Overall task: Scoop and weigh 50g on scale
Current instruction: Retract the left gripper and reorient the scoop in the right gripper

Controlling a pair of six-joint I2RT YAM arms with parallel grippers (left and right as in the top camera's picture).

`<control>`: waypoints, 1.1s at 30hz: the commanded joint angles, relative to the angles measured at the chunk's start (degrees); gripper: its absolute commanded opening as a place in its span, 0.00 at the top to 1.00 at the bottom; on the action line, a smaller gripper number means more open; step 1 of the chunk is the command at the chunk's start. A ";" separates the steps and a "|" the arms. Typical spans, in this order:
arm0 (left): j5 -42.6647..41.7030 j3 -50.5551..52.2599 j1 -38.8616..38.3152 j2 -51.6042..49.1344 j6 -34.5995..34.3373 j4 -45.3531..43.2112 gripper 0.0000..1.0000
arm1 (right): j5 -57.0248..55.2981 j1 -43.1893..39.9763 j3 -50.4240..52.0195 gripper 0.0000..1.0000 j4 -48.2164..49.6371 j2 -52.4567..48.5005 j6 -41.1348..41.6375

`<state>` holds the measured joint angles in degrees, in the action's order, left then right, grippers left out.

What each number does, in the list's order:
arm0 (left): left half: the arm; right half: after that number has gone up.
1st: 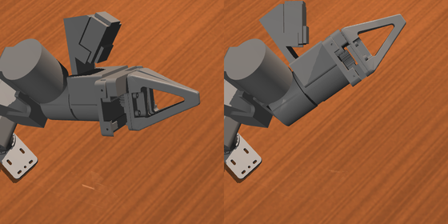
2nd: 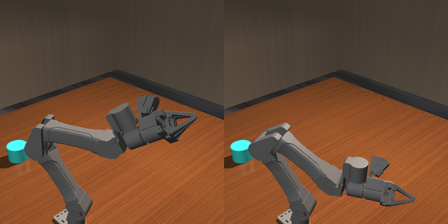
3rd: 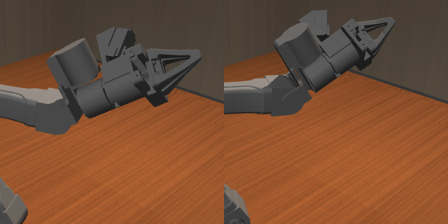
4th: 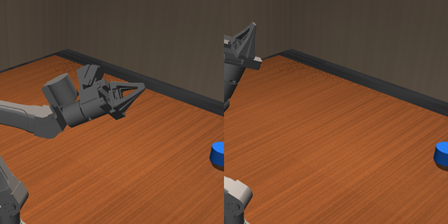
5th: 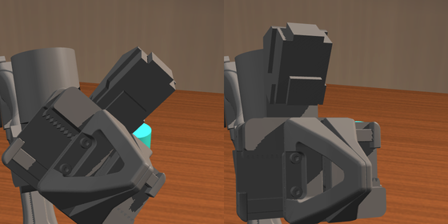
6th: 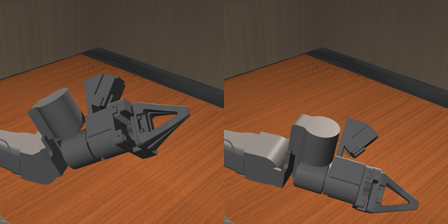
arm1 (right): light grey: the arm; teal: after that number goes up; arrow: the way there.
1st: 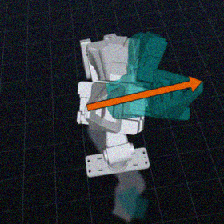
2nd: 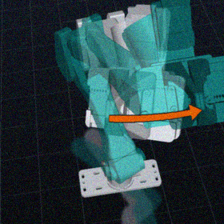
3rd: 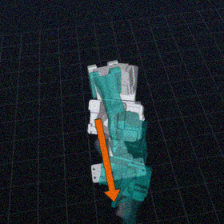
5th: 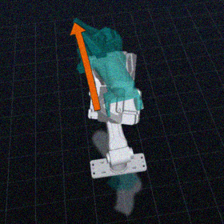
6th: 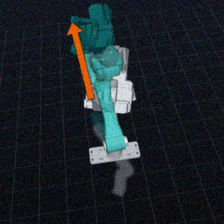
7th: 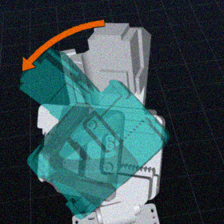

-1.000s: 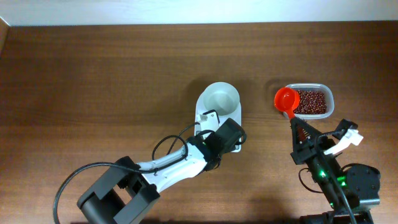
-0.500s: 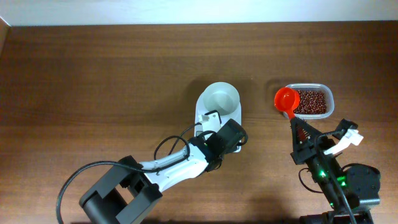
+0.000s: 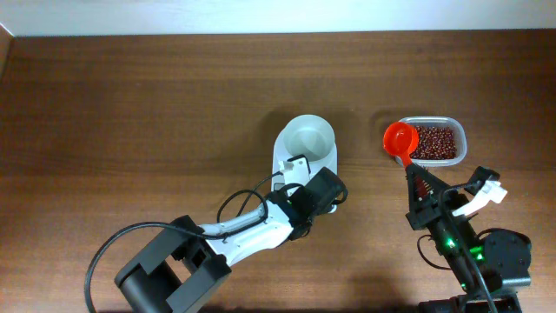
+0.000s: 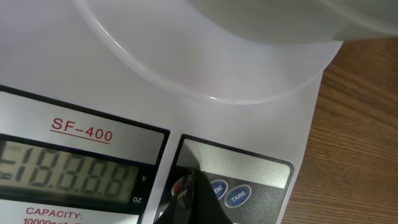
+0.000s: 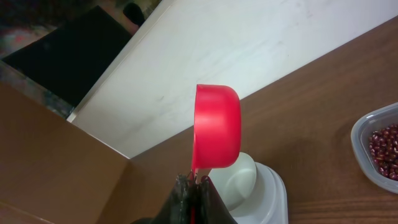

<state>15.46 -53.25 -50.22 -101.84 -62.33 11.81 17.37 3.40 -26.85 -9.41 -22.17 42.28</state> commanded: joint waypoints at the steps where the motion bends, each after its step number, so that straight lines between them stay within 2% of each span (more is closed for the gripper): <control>1: 0.90 -0.13 0.02 -2.29 0.92 3.17 1.00 | -0.72 -0.48 -0.22 0.96 0.33 0.33 -0.28; 8: -0.50 -0.15 0.00 4.48 2.12 7.10 1.00 | -1.20 -0.48 -0.20 0.96 0.13 0.33 -0.28; 12: -1.73 -0.15 1.22 21.64 9.81 14.12 1.00 | -3.08 -0.48 -0.22 0.96 0.17 0.33 -0.28; 14: 3.02 -0.15 2.80 29.94 9.97 18.03 0.98 | -4.74 -0.48 -0.22 0.96 0.20 0.33 -0.35; 16: 11.06 -0.15 4.22 36.92 9.94 22.03 0.86 | -4.68 -0.48 -0.20 0.96 0.17 0.09 -0.55; 20: 20.96 -0.15 4.44 41.99 9.94 25.22 0.65 | -2.78 -0.48 -0.20 0.96 0.20 -2.10 -0.55; 22: 21.46 -0.15 4.44 41.99 9.94 25.20 0.43 | -1.01 -0.48 -0.20 0.96 0.66 -4.33 -0.52; 25: 23.02 -0.15 4.79 41.99 9.94 25.29 0.23 | -0.90 -0.48 -0.20 0.96 1.95 -7.08 -0.50; 26: 23.63 -0.15 4.79 41.97 9.94 25.64 0.01 | -0.85 -0.48 -0.20 0.96 2.36 -8.41 -0.28; 30: 23.58 -0.15 4.81 41.92 9.94 27.54 0.01 | 4.02 -0.48 -0.20 0.96 6.36 -13.62 -0.28; 33: 19.58 -0.13 4.79 41.92 9.94 27.58 0.01 | 5.42 -0.48 -0.20 0.96 6.16 -16.33 -0.28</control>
<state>37.21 -53.49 -45.67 -60.31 -52.66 39.33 20.43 3.40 -26.83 -3.27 -37.17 42.04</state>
